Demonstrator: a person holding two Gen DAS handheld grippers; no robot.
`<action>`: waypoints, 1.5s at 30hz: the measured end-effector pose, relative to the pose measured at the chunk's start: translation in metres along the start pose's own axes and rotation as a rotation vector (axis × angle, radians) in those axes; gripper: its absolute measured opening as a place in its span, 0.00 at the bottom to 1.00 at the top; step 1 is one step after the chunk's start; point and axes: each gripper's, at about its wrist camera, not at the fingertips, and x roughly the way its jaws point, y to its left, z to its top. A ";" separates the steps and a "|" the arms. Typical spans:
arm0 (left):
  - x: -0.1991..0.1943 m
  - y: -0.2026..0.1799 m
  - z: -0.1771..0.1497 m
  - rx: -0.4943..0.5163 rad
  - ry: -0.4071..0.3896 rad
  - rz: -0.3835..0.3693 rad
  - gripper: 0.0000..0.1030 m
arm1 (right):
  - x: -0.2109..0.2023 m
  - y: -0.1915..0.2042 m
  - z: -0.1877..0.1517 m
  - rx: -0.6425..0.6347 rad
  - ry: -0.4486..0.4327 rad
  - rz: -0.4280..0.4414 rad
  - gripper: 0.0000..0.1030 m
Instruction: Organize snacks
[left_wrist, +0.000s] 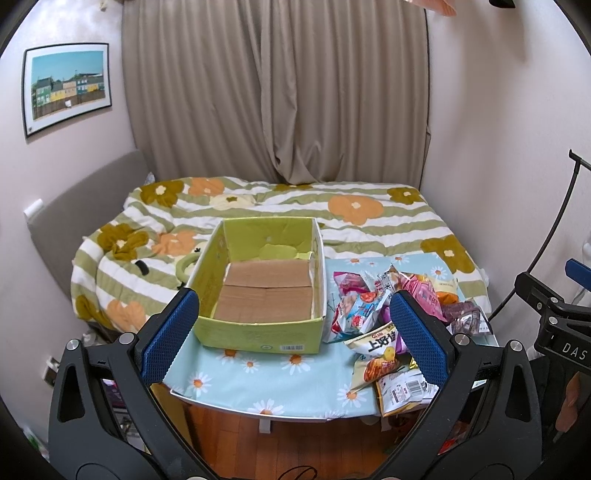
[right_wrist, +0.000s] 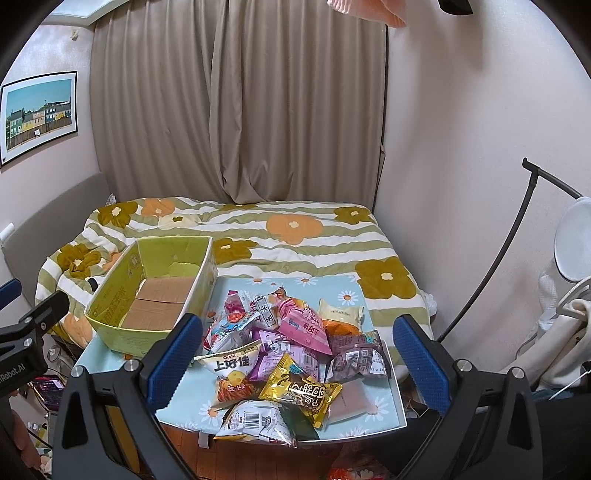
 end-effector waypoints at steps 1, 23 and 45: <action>0.000 0.000 -0.001 0.001 0.001 0.000 1.00 | 0.000 -0.001 0.001 -0.001 0.000 0.000 1.00; 0.003 -0.001 0.000 0.000 0.018 -0.013 1.00 | 0.001 -0.001 0.001 -0.002 0.004 0.001 1.00; 0.157 -0.055 -0.067 0.018 0.381 -0.229 1.00 | 0.105 -0.067 -0.065 -0.037 0.247 0.092 1.00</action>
